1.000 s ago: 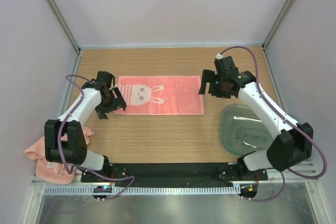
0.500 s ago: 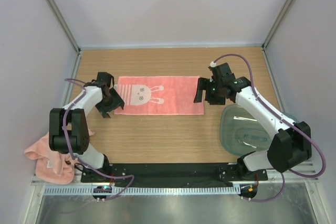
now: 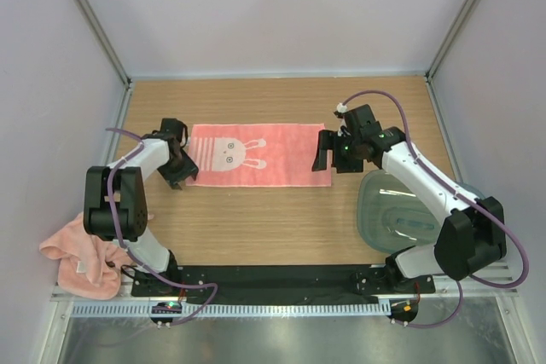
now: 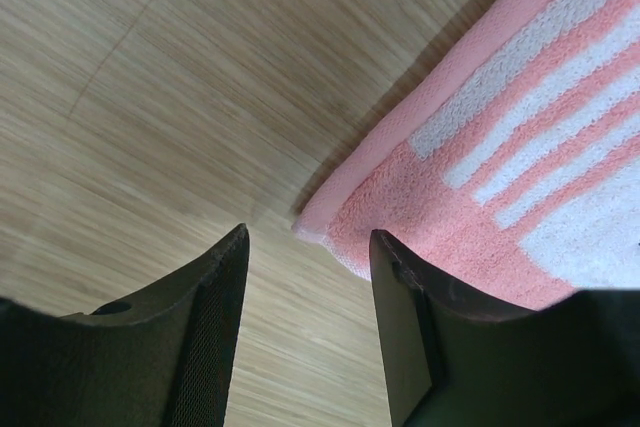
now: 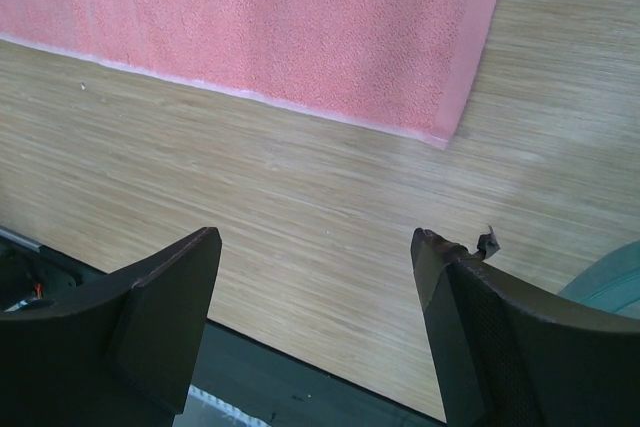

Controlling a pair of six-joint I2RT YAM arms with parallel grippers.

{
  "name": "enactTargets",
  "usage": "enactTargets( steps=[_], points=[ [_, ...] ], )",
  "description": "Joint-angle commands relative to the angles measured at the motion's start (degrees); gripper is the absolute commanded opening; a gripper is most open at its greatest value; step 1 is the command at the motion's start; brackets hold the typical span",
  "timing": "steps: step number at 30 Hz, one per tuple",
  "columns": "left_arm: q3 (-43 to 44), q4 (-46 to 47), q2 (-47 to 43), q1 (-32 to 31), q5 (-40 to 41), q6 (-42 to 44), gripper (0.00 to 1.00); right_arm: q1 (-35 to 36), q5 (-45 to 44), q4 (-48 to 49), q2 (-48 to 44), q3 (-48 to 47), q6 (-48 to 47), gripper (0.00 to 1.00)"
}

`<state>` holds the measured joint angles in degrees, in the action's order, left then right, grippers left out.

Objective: Roll the towels
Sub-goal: Fold the towel

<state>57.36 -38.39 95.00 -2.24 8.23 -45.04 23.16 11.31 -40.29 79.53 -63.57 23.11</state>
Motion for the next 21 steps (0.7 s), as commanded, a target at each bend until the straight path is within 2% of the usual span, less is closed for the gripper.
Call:
enactTargets(
  steps=[1, 4, 8, 15, 19, 21],
  points=[
    [-0.3, 3.2, -0.6, 0.3, 1.9, -1.5, 0.52, 0.1, 1.7, 1.4, -1.1, 0.7, -1.5, 0.84],
    [0.1, 4.1, 0.4, 0.3, 1.4, -2.1, 0.52, 0.1, 1.8, 1.7, -0.4, 1.0, -1.6, 0.84],
    [0.3, 4.3, 1.9, 0.2, 0.9, -2.2, 0.44, 0.2, 1.7, 2.1, 0.6, 1.3, -1.2, 0.84],
    [-0.1, 4.4, 1.0, 0.1, -0.1, -2.3, 0.25, 0.1, 2.2, 4.0, 1.7, 3.0, -0.2, 0.84],
    [0.6, 3.5, -0.2, 0.1, -0.6, -1.8, 0.06, 0.2, 3.5, 5.9, 3.2, 3.7, 1.1, 0.84],
    [1.0, 2.3, -0.9, 0.0, -0.9, -1.5, 0.04, 0.2, 3.9, 7.0, 4.0, 4.3, 1.7, 0.84]
  ],
)
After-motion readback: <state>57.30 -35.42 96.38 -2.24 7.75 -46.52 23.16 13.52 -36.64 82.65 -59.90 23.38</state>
